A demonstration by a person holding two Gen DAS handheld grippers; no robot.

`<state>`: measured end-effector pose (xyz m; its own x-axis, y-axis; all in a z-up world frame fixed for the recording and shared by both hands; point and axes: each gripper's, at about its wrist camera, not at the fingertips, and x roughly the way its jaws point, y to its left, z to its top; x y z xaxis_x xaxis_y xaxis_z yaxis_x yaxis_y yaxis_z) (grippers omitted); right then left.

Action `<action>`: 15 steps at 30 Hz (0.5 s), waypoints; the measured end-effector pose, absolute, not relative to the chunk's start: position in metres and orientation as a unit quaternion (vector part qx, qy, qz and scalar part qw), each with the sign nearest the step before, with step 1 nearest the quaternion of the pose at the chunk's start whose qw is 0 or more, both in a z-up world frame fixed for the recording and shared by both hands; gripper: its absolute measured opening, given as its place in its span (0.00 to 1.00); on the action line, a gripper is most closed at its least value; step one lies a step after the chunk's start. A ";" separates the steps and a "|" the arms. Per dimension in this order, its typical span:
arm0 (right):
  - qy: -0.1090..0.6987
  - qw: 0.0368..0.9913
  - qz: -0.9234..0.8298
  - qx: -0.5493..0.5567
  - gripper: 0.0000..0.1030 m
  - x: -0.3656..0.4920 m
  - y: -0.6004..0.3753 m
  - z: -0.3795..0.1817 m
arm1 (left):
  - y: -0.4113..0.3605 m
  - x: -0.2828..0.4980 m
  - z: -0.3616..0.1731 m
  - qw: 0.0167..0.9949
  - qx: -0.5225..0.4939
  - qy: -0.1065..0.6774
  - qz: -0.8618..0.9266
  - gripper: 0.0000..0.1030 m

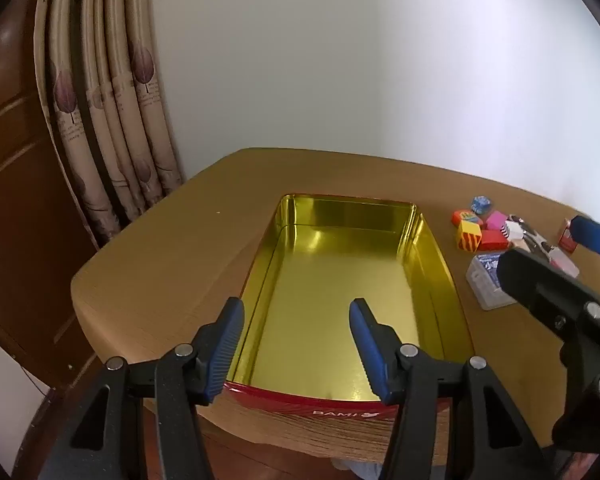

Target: Organize rigid objects

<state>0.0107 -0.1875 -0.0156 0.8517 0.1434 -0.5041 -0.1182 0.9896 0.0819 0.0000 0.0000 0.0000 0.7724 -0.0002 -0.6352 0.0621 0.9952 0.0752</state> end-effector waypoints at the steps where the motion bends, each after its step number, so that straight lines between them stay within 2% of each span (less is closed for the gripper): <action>1: 0.263 0.962 0.067 0.023 1.00 0.011 -0.187 -0.016 | 0.001 0.000 0.000 0.941 0.042 0.336 -0.020 0.54; 15: 0.266 0.961 0.067 0.027 1.00 0.012 -0.187 -0.019 | 0.009 0.004 -0.005 0.939 0.033 0.342 -0.023 0.54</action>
